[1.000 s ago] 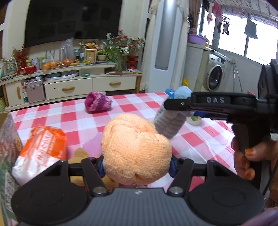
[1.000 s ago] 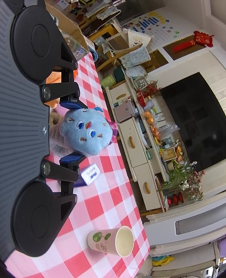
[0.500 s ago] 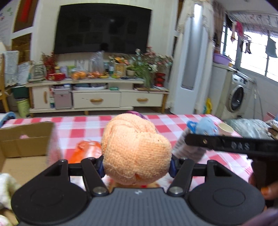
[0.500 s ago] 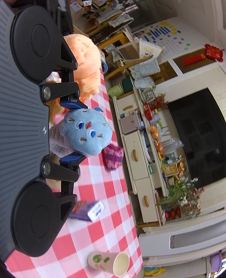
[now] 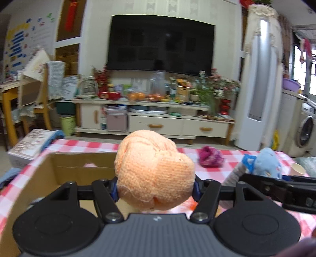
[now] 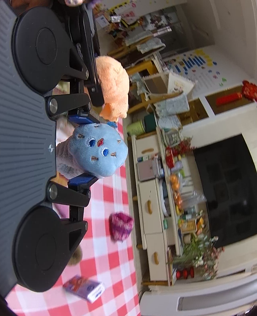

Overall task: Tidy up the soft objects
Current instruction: 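Carry both held plushes over the cardboard box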

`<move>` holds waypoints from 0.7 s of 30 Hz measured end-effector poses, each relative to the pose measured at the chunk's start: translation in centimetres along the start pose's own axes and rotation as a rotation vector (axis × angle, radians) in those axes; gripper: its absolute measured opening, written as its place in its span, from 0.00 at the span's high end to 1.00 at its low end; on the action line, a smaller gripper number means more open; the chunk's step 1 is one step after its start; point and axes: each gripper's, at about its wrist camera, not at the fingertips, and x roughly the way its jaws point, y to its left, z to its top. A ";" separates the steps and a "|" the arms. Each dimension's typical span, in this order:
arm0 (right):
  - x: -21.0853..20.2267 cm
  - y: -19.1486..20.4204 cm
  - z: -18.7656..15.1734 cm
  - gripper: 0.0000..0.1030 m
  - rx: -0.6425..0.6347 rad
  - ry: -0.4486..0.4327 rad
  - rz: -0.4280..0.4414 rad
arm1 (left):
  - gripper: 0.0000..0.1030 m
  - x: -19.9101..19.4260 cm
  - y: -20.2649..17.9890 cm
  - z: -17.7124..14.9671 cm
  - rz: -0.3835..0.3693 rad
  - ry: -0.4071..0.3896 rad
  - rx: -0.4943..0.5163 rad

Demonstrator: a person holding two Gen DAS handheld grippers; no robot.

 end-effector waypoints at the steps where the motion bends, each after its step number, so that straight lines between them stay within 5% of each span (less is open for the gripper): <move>1: 0.1 0.5 0.1 0.39 -0.010 0.001 0.011 | 0.38 0.1 0.5 0.1 0.018 -0.001 -0.006; 21: 5.0 7.1 -0.2 0.38 -0.234 0.045 0.127 | 0.38 1.2 9.5 0.9 0.301 0.045 -0.170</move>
